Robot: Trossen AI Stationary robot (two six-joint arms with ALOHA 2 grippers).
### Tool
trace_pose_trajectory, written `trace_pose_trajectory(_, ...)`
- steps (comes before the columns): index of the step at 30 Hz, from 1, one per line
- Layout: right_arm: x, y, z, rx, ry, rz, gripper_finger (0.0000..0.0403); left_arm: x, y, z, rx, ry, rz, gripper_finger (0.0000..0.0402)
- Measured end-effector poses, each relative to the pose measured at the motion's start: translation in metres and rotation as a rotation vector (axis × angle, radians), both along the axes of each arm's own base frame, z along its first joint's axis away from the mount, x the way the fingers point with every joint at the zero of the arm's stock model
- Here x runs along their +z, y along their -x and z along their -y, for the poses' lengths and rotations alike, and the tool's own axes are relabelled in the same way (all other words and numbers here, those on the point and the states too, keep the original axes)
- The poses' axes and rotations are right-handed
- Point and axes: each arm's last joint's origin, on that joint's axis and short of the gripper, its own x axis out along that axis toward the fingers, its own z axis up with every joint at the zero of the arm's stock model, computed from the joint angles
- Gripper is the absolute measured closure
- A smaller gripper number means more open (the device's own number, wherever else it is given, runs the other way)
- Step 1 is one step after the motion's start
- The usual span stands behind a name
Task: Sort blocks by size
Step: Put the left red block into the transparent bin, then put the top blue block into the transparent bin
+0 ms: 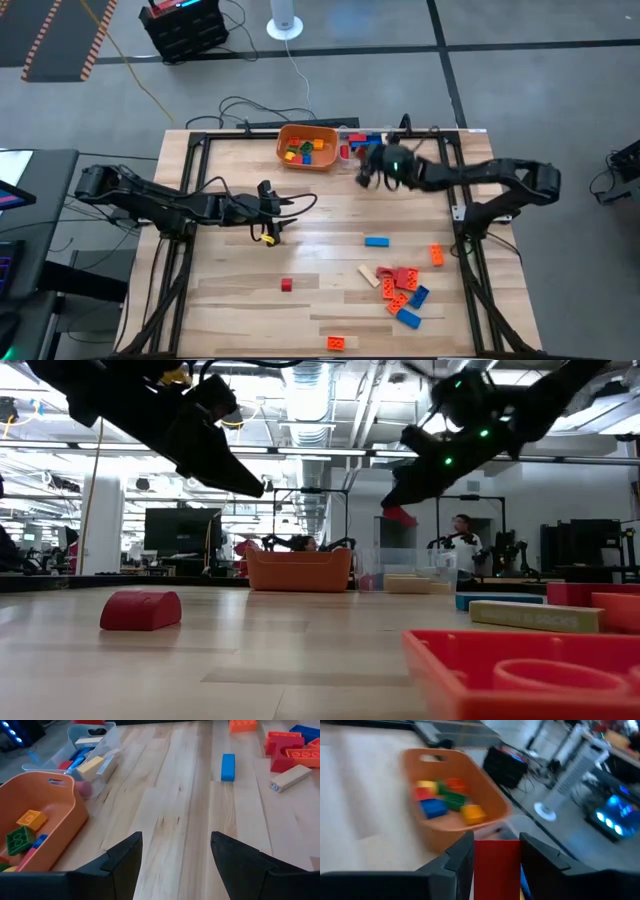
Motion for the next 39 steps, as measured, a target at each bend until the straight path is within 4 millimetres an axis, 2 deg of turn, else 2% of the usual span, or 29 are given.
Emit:
trace_pose_trajectory(4,0.001,0.007,0.044,-0.084,-0.108,0.003,0.0233,0.000,0.000,0.000,-0.003,-0.005,-0.001,0.0171)
trace_pose_trajectory(8,-0.012,0.008,0.068,-0.093,-0.229,-0.012,0.0221,0.000,0.000,0.000,-0.002,-0.006,0.001,0.0171)
trace_pose_trajectory(12,-0.026,0.007,0.073,-0.080,-0.275,-0.058,0.0204,0.000,0.000,0.000,-0.002,-0.003,-0.001,0.0171)
trace_pose_trajectory(16,-0.018,0.005,0.068,-0.046,-0.247,-0.065,0.0196,0.000,0.000,0.001,-0.007,-0.010,-0.003,0.0171)
trace_pose_trajectory(20,-0.001,0.000,0.047,0.057,-0.179,-0.075,0.0196,0.000,0.000,0.001,-0.010,-0.016,-0.005,0.0171)
trace_pose_trajectory(24,0.004,-0.012,0.008,0.313,-0.198,-0.073,0.0196,-0.001,0.000,0.001,-0.009,-0.014,-0.012,0.0171)
trace_pose_trajectory(28,-0.010,-0.018,-0.031,0.441,-0.282,-0.123,0.0195,-0.001,0.001,0.001,-0.004,-0.003,-0.014,0.0171)
trace_pose_trajectory(33,-0.028,-0.015,-0.071,0.530,-0.360,-0.162,0.0195,-0.003,0.002,0.002,-0.008,-0.001,-0.032,0.0171)
trace_pose_trajectory(39,-0.045,-0.008,-0.104,0.565,-0.469,-0.170,0.0193,-0.003,0.002,0.003,-0.010,-0.004,-0.033,0.0171)
